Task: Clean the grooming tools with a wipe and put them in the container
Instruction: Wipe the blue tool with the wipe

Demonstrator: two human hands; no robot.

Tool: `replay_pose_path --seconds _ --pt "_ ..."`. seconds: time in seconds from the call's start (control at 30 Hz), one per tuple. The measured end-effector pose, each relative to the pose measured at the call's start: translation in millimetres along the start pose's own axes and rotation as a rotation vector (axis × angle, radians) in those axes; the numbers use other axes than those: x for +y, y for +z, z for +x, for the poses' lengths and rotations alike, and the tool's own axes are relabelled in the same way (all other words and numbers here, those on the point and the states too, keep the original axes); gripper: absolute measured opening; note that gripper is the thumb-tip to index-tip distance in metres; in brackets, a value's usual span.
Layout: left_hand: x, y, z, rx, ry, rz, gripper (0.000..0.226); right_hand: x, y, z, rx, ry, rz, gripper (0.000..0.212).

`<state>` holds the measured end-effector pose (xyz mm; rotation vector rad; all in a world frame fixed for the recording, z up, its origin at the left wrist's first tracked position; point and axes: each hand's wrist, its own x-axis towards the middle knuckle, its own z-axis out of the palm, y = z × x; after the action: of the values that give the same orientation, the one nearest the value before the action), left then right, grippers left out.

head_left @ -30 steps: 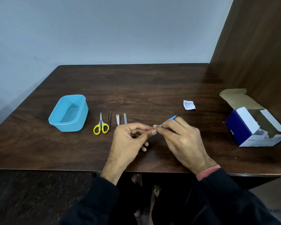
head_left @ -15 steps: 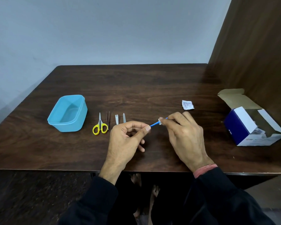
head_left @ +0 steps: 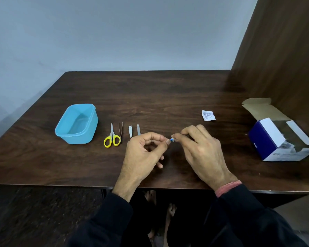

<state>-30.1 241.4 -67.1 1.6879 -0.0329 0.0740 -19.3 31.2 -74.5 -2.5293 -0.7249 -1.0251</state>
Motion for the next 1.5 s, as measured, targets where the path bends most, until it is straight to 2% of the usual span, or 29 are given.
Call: replay_pose_path --seconds 0.17,0.3,0.6,0.8,1.1,1.27,1.5 --pt "0.2 2.5 0.1 -0.027 -0.041 0.008 0.018 -0.8 -0.8 -1.6 0.007 -0.034 -0.018 0.031" --pt "0.8 2.9 1.6 -0.049 -0.026 0.070 0.013 -0.2 0.0 0.0 0.009 -0.021 -0.022 0.030" --pt "-3.4 1.9 0.3 0.009 -0.007 0.049 0.012 7.8 5.9 0.9 0.057 0.154 -0.055 0.018" --pt "-5.2 2.4 0.4 -0.004 -0.001 0.077 0.012 2.7 1.9 -0.9 -0.010 -0.104 -0.009 0.025" --pt "-1.3 1.3 -0.8 0.024 -0.015 0.035 0.008 9.4 5.2 0.8 0.095 0.164 -0.049 0.018" --pt "-2.9 1.7 -0.6 0.012 -0.010 0.049 0.010 3.5 4.0 -1.0 -0.018 -0.086 -0.020 0.026" --pt "1.6 2.6 -1.6 0.006 -0.003 0.040 0.007 1.2 2.1 1.2 -0.001 -0.022 -0.030 0.030"
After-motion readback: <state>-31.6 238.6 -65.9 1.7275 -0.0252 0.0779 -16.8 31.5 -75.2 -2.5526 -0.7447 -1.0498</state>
